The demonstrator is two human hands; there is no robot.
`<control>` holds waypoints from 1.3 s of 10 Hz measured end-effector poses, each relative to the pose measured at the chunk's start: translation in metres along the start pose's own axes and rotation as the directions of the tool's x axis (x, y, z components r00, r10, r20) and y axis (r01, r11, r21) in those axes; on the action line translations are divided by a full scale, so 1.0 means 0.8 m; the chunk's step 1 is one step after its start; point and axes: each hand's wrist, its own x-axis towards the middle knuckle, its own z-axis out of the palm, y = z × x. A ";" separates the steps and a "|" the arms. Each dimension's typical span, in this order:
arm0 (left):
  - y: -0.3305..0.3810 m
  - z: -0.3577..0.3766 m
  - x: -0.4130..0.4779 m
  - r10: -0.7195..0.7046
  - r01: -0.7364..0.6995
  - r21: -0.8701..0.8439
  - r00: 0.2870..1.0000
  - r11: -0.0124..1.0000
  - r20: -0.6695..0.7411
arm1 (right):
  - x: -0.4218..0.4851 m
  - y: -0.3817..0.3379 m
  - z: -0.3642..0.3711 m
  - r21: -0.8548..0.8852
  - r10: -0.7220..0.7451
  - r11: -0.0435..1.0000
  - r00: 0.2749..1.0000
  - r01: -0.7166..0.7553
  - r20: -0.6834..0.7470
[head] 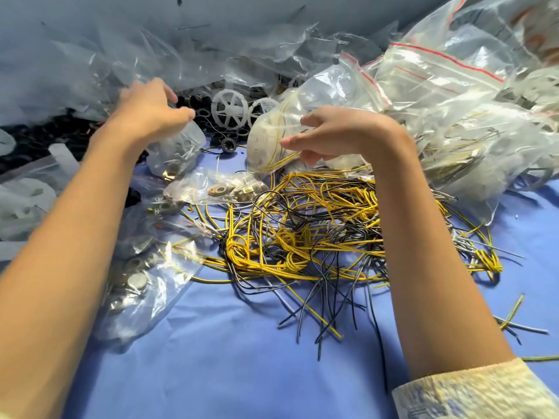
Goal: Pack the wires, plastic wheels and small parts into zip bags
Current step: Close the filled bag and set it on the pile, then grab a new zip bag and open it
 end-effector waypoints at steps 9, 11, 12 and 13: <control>-0.142 0.066 0.238 -0.223 0.186 0.279 0.969 0.942 0.105 | 0.000 0.020 0.000 0.038 -0.069 0.997 0.989 0.065 0.130; -0.113 0.037 0.187 -0.162 0.156 0.110 0.986 0.982 0.050 | 0.004 0.022 0.003 0.051 -0.054 0.998 0.990 0.048 0.127; -0.116 0.037 0.177 -0.221 0.219 -0.048 0.974 0.975 -0.043 | 0.007 0.024 0.004 0.069 -0.054 0.997 0.989 0.045 0.136; -0.122 0.031 0.179 -0.258 0.226 -0.167 0.944 0.960 -0.204 | 0.008 0.027 0.004 0.093 -0.047 0.995 0.988 0.034 0.147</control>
